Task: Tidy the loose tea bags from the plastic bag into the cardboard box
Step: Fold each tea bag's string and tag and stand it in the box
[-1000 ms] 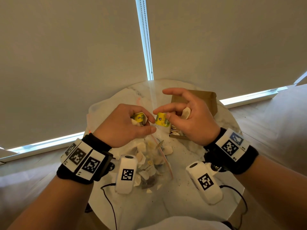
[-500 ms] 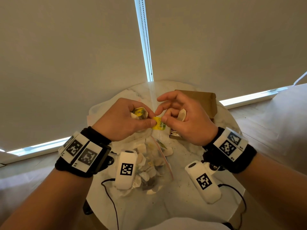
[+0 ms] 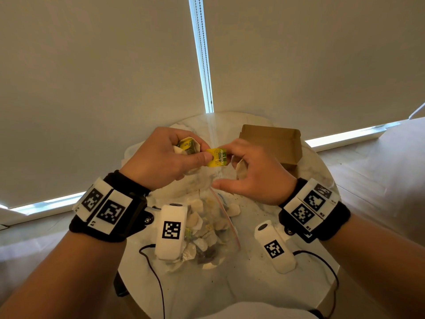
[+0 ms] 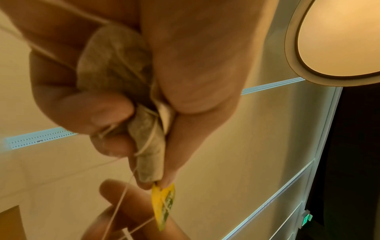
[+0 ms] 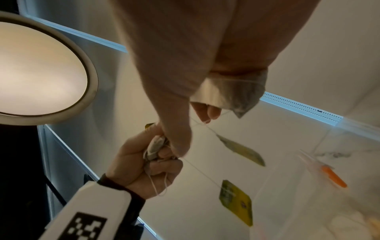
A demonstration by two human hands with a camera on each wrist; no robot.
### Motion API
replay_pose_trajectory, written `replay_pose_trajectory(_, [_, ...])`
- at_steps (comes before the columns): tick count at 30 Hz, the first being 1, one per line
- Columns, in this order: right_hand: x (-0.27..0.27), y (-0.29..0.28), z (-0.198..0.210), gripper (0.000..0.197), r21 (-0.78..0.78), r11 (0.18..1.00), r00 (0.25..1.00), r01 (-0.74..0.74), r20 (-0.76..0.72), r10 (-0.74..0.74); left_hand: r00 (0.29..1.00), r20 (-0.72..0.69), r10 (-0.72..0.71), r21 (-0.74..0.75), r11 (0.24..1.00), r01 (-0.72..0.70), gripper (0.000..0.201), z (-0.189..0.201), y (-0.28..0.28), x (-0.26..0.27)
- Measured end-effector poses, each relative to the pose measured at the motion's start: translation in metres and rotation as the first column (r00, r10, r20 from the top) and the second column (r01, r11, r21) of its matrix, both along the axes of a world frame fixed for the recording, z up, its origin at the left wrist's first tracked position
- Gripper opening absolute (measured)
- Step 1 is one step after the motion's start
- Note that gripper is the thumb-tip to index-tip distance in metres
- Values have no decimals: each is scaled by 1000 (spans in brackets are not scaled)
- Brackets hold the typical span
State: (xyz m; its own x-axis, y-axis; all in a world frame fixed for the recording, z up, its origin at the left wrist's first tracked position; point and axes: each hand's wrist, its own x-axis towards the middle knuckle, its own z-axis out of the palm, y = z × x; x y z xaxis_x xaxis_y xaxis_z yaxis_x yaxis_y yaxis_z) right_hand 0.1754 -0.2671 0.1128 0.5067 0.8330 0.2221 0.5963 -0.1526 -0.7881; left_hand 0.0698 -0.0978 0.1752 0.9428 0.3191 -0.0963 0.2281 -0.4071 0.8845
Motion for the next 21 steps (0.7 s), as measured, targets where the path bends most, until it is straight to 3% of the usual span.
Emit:
replay_pose_trajectory(3, [0,2,2,43,-162,987,998,0,57,9,999,28,28,-27,999,-28,3,2,0,1])
replay_pose_trajectory(7, [-3,6,2,47,-242,970,996,5,87,17,997,53,53,-35,998,-51,4,3,1,2])
replay_pose_trajectory(14, [-3,6,-1,11,-178,982,997,68,-10,-71,994,72,83,-34,996,-81,8,5,3,1])
replay_pose_trajectory(21, [3,2,-1,8,-147,988,997,44,-63,-54,997,68,23,-58,998,-19,15,7,6,-5])
